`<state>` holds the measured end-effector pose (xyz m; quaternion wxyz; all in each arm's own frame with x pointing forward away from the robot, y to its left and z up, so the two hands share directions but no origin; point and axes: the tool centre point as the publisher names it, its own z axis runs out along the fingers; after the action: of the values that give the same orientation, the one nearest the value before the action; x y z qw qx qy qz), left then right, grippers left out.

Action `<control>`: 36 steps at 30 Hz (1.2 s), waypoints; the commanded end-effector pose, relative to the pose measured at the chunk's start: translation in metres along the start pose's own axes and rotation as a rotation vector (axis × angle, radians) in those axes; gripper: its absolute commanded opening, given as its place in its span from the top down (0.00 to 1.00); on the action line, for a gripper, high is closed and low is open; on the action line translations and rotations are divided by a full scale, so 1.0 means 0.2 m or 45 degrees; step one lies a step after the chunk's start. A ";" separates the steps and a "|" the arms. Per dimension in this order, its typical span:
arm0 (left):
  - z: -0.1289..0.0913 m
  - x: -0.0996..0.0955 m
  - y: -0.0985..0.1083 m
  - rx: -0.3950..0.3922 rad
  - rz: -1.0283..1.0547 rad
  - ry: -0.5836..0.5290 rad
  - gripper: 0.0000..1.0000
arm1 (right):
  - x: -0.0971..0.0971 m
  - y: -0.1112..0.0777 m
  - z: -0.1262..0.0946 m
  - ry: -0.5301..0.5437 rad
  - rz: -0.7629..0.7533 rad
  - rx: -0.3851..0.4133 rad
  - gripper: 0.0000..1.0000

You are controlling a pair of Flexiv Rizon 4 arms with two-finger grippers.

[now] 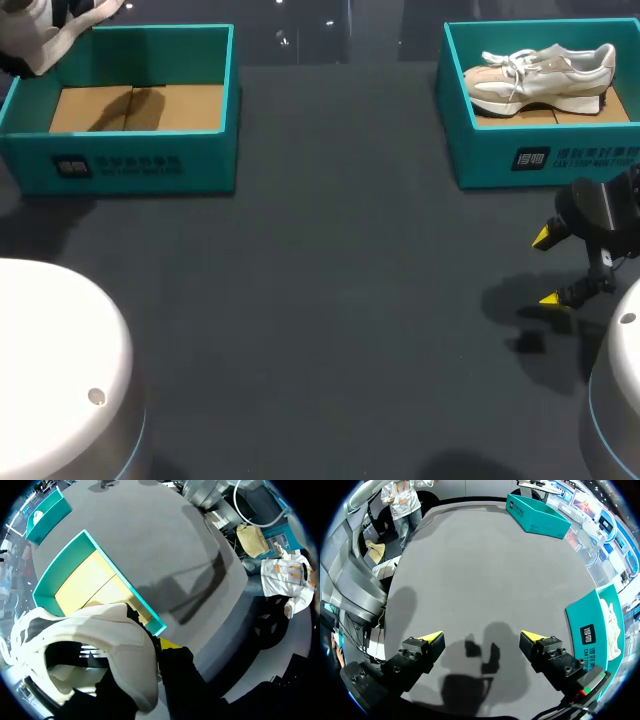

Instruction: Take the shoe out of the shoebox, open the shoe tongue, remove and reinsert the insole, then place the shoe into the shoebox

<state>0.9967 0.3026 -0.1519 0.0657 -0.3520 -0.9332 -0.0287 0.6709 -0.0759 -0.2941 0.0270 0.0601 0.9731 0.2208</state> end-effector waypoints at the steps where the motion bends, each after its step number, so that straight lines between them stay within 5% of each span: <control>1: 0.02 0.07 -0.05 -0.059 0.045 -0.096 1.00 | 0.01 0.00 0.00 -0.005 0.000 0.003 0.00; 8: 0.02 0.07 -0.05 -0.059 0.045 -0.096 1.00 | 0.01 0.00 0.00 -0.005 0.000 0.003 0.00; 13: 0.04 0.00 0.06 -0.095 0.399 -0.029 1.00 | 0.01 0.00 0.00 -0.005 0.000 0.003 0.00; 16: 0.06 0.01 0.12 -0.243 0.678 -0.073 1.00 | 0.01 0.00 0.00 -0.005 0.000 0.003 0.00; 31: 0.08 0.00 0.17 -0.257 0.779 -0.078 1.00 | 0.01 0.00 0.00 -0.005 0.000 0.003 0.00; 36: 0.13 -0.06 0.25 -0.346 0.921 0.008 1.00 | 0.01 0.00 0.00 -0.005 0.000 0.003 0.00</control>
<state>1.0264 0.3348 -0.1726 0.0179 -0.6508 -0.7507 -0.1127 0.6709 -0.0759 -0.2941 0.0270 0.0602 0.9731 0.2207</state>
